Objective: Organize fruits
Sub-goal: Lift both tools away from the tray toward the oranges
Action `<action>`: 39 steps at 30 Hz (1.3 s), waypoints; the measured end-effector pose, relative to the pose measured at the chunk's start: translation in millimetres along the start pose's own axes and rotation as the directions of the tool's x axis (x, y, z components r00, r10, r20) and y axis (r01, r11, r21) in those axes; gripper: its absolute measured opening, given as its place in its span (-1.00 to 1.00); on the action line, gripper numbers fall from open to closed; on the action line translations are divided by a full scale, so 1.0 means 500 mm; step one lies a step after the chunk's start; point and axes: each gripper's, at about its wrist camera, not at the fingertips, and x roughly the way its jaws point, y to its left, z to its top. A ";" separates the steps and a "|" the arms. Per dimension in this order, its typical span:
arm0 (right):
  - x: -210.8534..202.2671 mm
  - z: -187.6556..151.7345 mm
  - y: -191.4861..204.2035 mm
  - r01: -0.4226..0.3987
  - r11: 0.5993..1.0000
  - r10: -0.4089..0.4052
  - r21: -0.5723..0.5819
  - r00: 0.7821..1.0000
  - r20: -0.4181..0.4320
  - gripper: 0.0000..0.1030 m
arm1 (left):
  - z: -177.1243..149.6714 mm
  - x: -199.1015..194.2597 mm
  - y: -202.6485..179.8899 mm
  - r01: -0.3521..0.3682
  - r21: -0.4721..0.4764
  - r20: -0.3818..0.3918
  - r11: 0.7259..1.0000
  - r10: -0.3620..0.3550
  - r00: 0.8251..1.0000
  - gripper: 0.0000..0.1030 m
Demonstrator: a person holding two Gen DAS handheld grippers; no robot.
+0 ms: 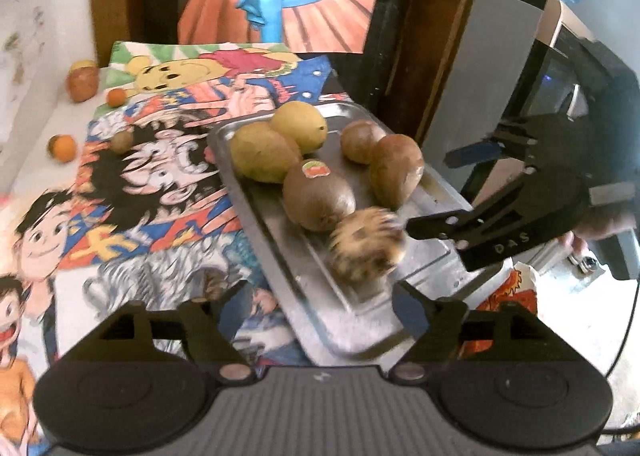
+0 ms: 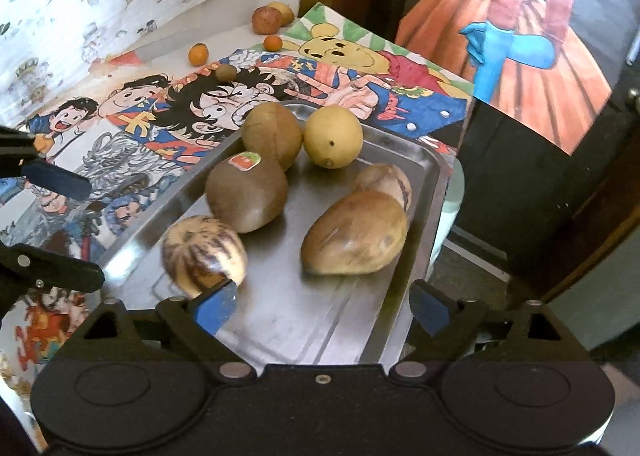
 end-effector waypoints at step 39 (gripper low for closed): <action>-0.118 -0.098 0.236 -0.108 0.952 0.120 0.286 0.993 -0.025 0.99 | -0.197 -0.225 0.116 -0.328 -0.248 -0.075 0.911 0.320 0.945 0.99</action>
